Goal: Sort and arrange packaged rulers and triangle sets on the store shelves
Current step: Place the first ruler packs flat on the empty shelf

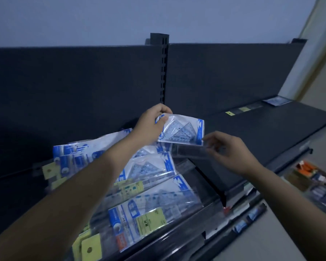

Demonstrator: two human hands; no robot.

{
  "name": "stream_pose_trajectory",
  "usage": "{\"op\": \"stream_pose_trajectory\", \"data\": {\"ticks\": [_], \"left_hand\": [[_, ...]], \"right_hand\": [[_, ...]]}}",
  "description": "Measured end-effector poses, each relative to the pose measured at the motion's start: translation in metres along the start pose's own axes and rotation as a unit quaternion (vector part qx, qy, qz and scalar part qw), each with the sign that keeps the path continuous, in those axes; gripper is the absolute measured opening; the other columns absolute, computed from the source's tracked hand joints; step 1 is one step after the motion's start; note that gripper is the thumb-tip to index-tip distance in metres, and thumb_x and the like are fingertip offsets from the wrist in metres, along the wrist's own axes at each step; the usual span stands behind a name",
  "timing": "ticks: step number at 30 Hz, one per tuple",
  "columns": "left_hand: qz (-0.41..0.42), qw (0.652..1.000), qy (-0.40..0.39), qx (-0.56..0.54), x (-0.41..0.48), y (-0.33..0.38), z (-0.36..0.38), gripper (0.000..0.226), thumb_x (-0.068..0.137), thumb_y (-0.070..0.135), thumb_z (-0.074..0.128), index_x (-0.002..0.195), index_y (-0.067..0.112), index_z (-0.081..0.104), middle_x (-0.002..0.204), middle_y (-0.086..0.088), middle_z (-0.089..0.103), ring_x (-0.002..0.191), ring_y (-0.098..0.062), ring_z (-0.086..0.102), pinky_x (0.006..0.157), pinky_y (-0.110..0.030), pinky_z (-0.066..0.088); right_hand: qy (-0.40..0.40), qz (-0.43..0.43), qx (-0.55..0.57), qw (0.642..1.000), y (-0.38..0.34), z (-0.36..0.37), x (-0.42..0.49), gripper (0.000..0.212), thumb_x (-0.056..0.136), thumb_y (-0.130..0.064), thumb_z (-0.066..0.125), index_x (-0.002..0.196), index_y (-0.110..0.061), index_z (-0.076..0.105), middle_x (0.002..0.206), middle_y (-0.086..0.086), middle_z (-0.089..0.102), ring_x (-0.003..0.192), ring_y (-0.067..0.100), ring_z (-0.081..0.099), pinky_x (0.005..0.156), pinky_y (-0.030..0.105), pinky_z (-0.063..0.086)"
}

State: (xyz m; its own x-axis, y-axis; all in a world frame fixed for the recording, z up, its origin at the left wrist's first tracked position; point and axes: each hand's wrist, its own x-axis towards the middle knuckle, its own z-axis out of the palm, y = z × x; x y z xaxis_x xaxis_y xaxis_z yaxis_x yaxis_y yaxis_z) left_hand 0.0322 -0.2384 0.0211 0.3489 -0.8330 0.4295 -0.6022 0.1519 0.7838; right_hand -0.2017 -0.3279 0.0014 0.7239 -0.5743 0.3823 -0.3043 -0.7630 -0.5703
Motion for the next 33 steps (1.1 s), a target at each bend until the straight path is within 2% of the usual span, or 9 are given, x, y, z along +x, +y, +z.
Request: {"op": "stream_pose_trajectory", "data": {"ticks": [3, 9, 12, 16, 18, 24, 28, 31, 33], "left_hand": [[-0.021, 1.000, -0.013, 0.018, 0.009, 0.003, 0.040, 0.015, 0.096, 0.007, 0.047, 0.098, 0.016, 0.059, 0.096, 0.007, 0.063, 0.086, -0.003, 0.057, 0.069, -0.007, 0.040], [-0.129, 0.991, -0.002, 0.019, 0.039, 0.008, 0.117, 0.019, 0.096, 0.007, 0.046, 0.106, 0.012, 0.061, 0.110, 0.000, 0.064, 0.095, -0.014, 0.060, 0.071, -0.012, 0.045], [-0.181, 0.983, -0.006, 0.024, 0.054, 0.009, 0.150, 0.019, 0.094, 0.004, 0.051, 0.110, 0.005, 0.061, 0.106, -0.002, 0.062, 0.091, -0.011, 0.054, 0.066, -0.005, 0.040], [-0.261, 0.964, -0.057, 0.010, 0.064, 0.005, 0.173, 0.021, 0.087, 0.002, 0.064, 0.107, -0.003, 0.060, 0.093, -0.014, 0.061, 0.079, -0.020, 0.054, 0.066, -0.023, 0.041], [-0.277, 0.958, -0.069, 0.006, 0.066, 0.001, 0.175, 0.018, 0.085, 0.000, 0.065, 0.103, -0.001, 0.061, 0.088, -0.013, 0.064, 0.075, -0.017, 0.057, 0.065, -0.022, 0.044], [-0.249, 0.962, -0.089, 0.072, 0.088, -0.019, 0.154, 0.029, 0.076, -0.007, 0.060, 0.096, 0.014, 0.059, 0.085, 0.003, 0.065, 0.067, -0.012, 0.055, 0.061, -0.018, 0.046], [-0.160, 0.966, -0.072, 0.192, 0.093, -0.026, 0.144, 0.042, 0.077, 0.017, 0.071, 0.116, 0.019, 0.056, 0.111, 0.002, 0.057, 0.090, -0.012, 0.055, 0.082, -0.024, 0.045], [-0.024, 0.907, -0.098, 0.409, 0.088, -0.025, 0.149, 0.045, 0.083, 0.034, 0.065, 0.123, 0.015, 0.056, 0.128, -0.002, 0.049, 0.113, -0.021, 0.047, 0.096, -0.033, 0.038], [-0.015, 0.892, -0.150, 0.425, 0.085, -0.024, 0.156, 0.047, 0.087, 0.044, 0.058, 0.124, 0.015, 0.057, 0.134, -0.003, 0.049, 0.119, -0.022, 0.046, 0.099, -0.032, 0.033]], "right_hand": [[-0.017, -0.012, -0.024, 0.999, 0.035, -0.022, -0.004, 0.019, 0.081, -0.006, 0.067, 0.098, -0.015, 0.064, 0.083, -0.007, 0.068, 0.076, 0.010, 0.064, 0.074, 0.024, 0.050], [-0.044, -0.049, 0.004, 0.998, 0.122, -0.067, 0.005, 0.017, 0.079, -0.004, 0.068, 0.088, -0.018, 0.061, 0.075, -0.009, 0.066, 0.070, 0.004, 0.062, 0.069, 0.014, 0.046], [-0.043, -0.034, 0.037, 0.998, 0.159, -0.084, 0.020, 0.018, 0.080, -0.006, 0.067, 0.084, -0.022, 0.060, 0.076, -0.010, 0.065, 0.071, 0.002, 0.061, 0.067, 0.010, 0.044], [-0.023, 0.001, 0.072, 0.997, 0.194, -0.090, 0.053, 0.021, 0.081, -0.009, 0.065, 0.081, -0.026, 0.053, 0.076, -0.010, 0.062, 0.070, 0.008, 0.059, 0.068, 0.020, 0.045], [-0.043, 0.008, 0.078, 0.996, 0.204, -0.085, 0.073, 0.022, 0.082, -0.010, 0.065, 0.080, -0.027, 0.052, 0.077, -0.008, 0.062, 0.070, 0.009, 0.059, 0.067, 0.021, 0.046], [-0.087, 0.008, 0.074, 0.993, 0.212, -0.050, 0.123, 0.020, 0.082, -0.008, 0.063, 0.081, -0.027, 0.057, 0.076, -0.007, 0.061, 0.068, 0.011, 0.056, 0.065, 0.016, 0.043], [-0.137, 0.004, 0.086, 0.987, 0.207, -0.027, 0.151, 0.020, 0.082, -0.007, 0.063, 0.081, -0.026, 0.058, 0.076, -0.005, 0.061, 0.069, 0.014, 0.058, 0.067, 0.021, 0.046], [-0.167, 0.015, 0.051, 0.985, 0.209, -0.010, 0.165, 0.018, 0.078, -0.012, 0.066, 0.077, -0.027, 0.056, 0.075, -0.005, 0.064, 0.073, 0.016, 0.061, 0.076, 0.031, 0.051], [-0.174, 0.021, 0.040, 0.984, 0.212, -0.002, 0.172, 0.017, 0.078, -0.014, 0.067, 0.077, -0.026, 0.055, 0.075, -0.004, 0.065, 0.075, 0.018, 0.062, 0.082, 0.039, 0.052]]}}
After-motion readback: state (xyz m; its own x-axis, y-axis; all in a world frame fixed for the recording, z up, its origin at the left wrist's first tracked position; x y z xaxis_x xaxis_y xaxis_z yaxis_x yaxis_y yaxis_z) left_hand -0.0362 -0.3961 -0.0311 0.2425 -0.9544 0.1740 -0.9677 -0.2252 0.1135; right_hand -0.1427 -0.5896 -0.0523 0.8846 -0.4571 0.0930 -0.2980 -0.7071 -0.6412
